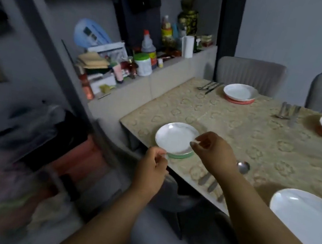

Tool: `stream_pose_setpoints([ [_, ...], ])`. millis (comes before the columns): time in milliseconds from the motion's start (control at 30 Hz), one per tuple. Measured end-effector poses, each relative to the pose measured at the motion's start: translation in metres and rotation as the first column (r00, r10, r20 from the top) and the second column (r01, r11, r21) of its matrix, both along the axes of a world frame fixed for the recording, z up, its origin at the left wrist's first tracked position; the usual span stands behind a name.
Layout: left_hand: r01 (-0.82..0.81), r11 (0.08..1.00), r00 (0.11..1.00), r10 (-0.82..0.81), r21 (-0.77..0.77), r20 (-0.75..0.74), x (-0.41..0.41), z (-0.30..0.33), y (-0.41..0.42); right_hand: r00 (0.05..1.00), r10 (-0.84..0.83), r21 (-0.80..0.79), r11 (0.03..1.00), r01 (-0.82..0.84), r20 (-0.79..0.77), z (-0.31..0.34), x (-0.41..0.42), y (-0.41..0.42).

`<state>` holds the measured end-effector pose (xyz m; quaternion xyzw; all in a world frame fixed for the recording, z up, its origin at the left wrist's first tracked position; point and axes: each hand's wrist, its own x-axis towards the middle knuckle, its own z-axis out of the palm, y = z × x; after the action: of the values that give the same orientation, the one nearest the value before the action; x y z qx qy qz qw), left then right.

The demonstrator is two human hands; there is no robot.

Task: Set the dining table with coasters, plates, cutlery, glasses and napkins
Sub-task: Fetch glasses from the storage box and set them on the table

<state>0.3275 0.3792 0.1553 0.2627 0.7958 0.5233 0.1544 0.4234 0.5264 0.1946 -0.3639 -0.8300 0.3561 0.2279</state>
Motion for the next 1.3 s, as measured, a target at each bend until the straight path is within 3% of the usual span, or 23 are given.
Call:
stream_pose_setpoints([
  [300,-0.349,0.937,0.937,0.349,0.016,-0.011,-0.045,-0.005,-0.245,0.916,0.401,-0.084,0.912,-0.402,-0.025,0.003,-0.083,-0.230],
  [667,-0.716,0.692,0.698,0.704,-0.094,-0.135,-0.068,-0.004,-0.489,0.712,0.702,-0.088,0.711,-0.698,0.029,-0.013,-0.160,-0.454],
  [833,-0.760,0.616,0.641,0.763,-0.205,-0.086,-0.088,-0.028,-0.539,0.629,0.769,-0.077,0.638,-0.766,0.117,-0.036,-0.203,-0.494],
  [1300,-0.686,0.623,0.647,0.758,-0.375,0.077,-0.208,-0.126,-0.550,0.412,0.850,-0.163,0.481,-0.861,0.327,-0.162,-0.375,-0.525],
])
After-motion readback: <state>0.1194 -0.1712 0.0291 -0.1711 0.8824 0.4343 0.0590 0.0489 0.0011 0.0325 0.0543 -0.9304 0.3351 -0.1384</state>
